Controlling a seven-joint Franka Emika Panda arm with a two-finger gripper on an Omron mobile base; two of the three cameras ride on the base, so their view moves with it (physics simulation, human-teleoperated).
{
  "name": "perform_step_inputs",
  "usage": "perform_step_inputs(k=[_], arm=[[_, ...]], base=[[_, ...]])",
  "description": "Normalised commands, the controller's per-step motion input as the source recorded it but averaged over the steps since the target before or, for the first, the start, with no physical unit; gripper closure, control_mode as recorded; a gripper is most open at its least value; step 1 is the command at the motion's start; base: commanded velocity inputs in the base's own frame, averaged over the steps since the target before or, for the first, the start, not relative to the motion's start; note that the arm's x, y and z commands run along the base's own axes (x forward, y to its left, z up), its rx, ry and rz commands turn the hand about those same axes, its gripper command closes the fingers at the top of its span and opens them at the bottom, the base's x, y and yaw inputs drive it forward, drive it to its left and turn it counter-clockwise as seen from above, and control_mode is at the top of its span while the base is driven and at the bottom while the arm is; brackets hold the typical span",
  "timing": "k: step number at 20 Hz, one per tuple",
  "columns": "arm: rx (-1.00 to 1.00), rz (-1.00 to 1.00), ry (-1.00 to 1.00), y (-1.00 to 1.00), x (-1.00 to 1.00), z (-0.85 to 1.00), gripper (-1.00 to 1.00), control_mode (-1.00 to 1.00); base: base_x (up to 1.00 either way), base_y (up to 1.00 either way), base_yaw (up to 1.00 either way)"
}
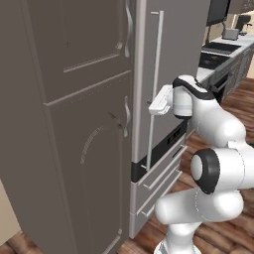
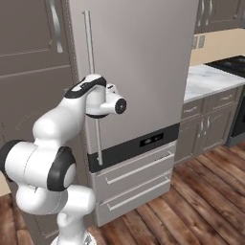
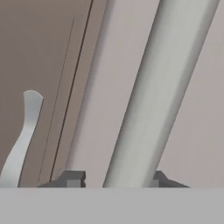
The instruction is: Open the fridge, grab two sodas, and place both sodas inside the bowl with ice on the dining counter.
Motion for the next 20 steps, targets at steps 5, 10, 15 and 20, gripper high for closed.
perform_step_inputs(k=[5,10,15,20], arm=[[0.00,-0.01,0.00,-0.10,0.00,0.00,1.00,-1.00],[0.02,-0.15,0.00,-0.63,0.00,0.00,1.00,-1.00],[0.06,-0.19,0.03,-0.96,-0.09,0.00,1.00,-1.00],[0.08,-0.19,0.05,-1.00,-0.23,0.01,1.00,-1.00]], base=[[0.00,0.00,0.00],[0.00,0.00,0.00],[0.00,0.00,0.00],[0.00,0.00,0.00]])
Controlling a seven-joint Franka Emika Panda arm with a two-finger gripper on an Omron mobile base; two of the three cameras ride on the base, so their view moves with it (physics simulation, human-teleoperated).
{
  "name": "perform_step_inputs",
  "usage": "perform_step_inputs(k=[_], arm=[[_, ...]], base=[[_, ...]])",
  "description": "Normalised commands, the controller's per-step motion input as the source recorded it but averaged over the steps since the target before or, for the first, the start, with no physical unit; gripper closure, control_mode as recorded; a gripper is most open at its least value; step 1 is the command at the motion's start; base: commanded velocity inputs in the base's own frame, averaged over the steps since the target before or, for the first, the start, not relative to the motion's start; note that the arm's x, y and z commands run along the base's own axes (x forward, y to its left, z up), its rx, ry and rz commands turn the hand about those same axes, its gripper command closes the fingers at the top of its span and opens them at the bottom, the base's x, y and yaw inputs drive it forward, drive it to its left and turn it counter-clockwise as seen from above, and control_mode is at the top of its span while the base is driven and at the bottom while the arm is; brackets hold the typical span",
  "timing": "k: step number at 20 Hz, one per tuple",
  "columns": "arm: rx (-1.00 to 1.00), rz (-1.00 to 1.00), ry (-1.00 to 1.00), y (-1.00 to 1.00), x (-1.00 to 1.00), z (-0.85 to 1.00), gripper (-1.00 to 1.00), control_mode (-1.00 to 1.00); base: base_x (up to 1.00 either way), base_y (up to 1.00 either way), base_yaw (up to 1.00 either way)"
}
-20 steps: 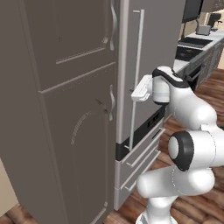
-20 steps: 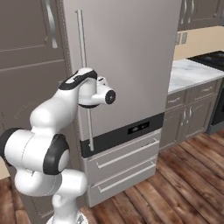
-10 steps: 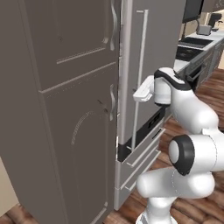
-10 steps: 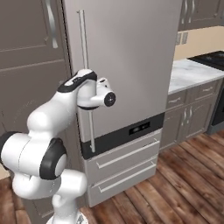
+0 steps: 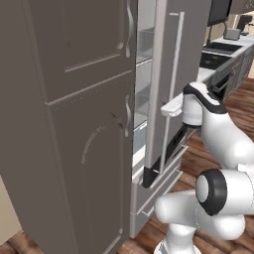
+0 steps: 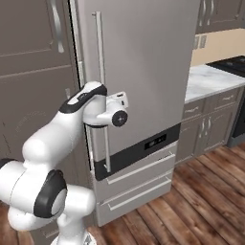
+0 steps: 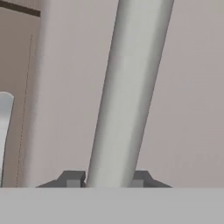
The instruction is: Open the fridge, grab two sodas, and place both sodas inside the bowl with ice on the dining counter.
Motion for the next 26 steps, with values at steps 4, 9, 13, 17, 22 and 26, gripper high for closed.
perform_step_inputs(k=[4,9,13,17,22,26], arm=[[0.09,-0.18,0.09,-1.00,-0.23,0.04,1.00,-1.00],[0.08,-0.13,0.10,-1.00,-0.15,0.06,1.00,-1.00],[0.08,-0.10,0.09,-1.00,-0.16,0.05,1.00,-1.00],[0.08,-0.08,0.06,-1.00,-0.24,0.04,1.00,-1.00],[0.08,-0.06,0.02,-1.00,-0.38,0.05,1.00,-1.00],[0.07,-0.05,0.00,-1.00,-0.44,0.09,1.00,-1.00]], base=[[0.00,0.00,0.00],[0.00,0.00,0.00],[0.00,0.00,0.00],[0.00,0.00,0.00],[0.00,0.00,0.00],[0.00,0.00,0.00]])
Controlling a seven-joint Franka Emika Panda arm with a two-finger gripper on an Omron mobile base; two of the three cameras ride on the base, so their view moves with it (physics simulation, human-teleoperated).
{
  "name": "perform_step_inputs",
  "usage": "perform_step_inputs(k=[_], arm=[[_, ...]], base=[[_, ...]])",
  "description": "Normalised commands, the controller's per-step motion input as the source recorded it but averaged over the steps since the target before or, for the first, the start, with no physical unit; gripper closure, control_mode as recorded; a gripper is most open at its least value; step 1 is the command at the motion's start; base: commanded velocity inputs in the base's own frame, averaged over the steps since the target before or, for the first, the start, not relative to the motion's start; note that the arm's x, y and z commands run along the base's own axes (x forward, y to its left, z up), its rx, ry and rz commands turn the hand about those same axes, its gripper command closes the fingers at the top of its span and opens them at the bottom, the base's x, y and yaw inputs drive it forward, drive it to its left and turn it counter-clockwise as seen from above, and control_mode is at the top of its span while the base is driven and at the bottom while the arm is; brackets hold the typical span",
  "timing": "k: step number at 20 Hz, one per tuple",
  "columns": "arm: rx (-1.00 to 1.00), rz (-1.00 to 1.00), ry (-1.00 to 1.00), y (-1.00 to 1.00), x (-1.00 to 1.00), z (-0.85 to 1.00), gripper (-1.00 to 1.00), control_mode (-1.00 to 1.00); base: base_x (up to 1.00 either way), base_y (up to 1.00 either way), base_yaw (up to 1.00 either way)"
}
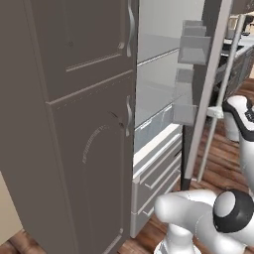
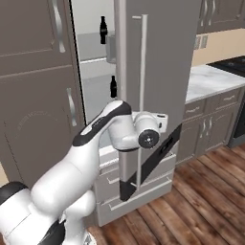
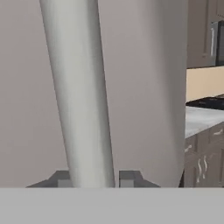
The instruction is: Open the fridge, grab two sodas, and place both sodas inside the bowl with ice on the dining counter.
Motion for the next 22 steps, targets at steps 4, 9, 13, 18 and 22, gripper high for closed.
perform_step_inputs(k=[4,9,13,18,22], arm=[[0.06,-0.05,0.00,-0.96,-0.40,0.08,-1.00,-1.00],[0.02,-0.11,-0.01,-0.53,-0.37,0.08,-1.00,-1.00],[0.00,-0.01,-0.08,-0.47,-0.28,0.18,-1.00,-1.00],[0.00,0.00,-0.20,-0.62,-0.53,0.20,-1.00,-1.00],[0.00,-0.02,-0.25,-0.54,-0.92,0.11,-1.00,-1.00]], base=[[0.00,0.00,0.00],[0.00,0.00,0.00],[0.00,0.00,0.00],[0.00,0.00,0.00],[0.00,0.00,0.00]])
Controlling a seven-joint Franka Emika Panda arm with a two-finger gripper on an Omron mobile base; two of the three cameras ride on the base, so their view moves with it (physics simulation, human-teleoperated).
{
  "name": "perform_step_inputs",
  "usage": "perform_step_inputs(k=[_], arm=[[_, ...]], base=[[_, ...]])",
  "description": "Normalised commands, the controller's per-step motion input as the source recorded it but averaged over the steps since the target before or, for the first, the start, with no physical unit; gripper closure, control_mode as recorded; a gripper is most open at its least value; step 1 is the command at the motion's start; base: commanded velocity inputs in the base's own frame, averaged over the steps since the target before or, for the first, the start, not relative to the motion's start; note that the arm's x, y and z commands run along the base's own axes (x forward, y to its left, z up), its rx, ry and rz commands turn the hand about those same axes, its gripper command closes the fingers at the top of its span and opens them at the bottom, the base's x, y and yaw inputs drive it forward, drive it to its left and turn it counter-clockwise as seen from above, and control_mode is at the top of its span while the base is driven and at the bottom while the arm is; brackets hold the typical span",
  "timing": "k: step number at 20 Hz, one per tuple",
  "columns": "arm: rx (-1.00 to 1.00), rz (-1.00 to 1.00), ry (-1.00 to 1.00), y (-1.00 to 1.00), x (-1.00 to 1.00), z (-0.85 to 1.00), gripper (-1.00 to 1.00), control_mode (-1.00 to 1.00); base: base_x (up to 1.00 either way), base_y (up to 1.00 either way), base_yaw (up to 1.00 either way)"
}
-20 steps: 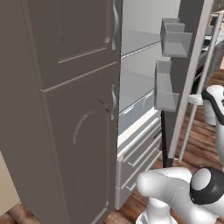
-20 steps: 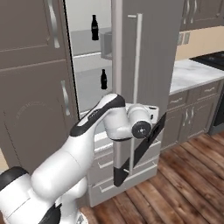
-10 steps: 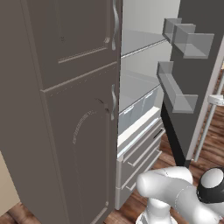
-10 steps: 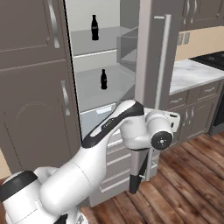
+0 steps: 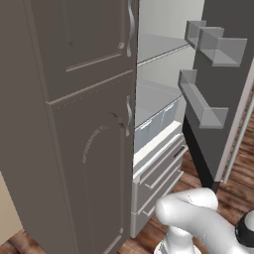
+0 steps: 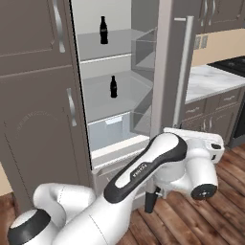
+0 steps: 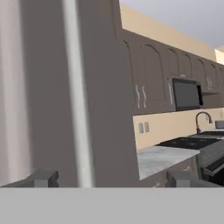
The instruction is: Open the fridge, grab two sodas, and place both sodas inside the bowl with ice on the dining counter.
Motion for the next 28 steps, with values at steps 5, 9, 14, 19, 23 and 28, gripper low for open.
perform_step_inputs(k=[5,9,14,19,23,28], arm=[[0.00,-0.08,-0.21,-0.05,-0.96,0.23,-1.00,-1.00],[0.00,-0.06,-0.13,0.37,-0.61,0.40,-1.00,-1.00],[-0.02,-0.09,-0.08,0.72,-0.25,0.44,-1.00,-1.00],[-0.06,-0.11,-0.03,0.83,-0.07,0.41,-1.00,-1.00],[-0.08,-0.10,0.00,0.85,-0.02,0.40,-1.00,-1.00],[-0.10,-0.09,0.00,0.81,0.00,0.34,-1.00,-1.00]], base=[[0.00,0.00,0.00],[0.00,0.00,0.00],[0.00,0.00,0.00],[0.00,0.00,0.00],[0.00,0.00,0.00],[0.00,0.00,0.00]])
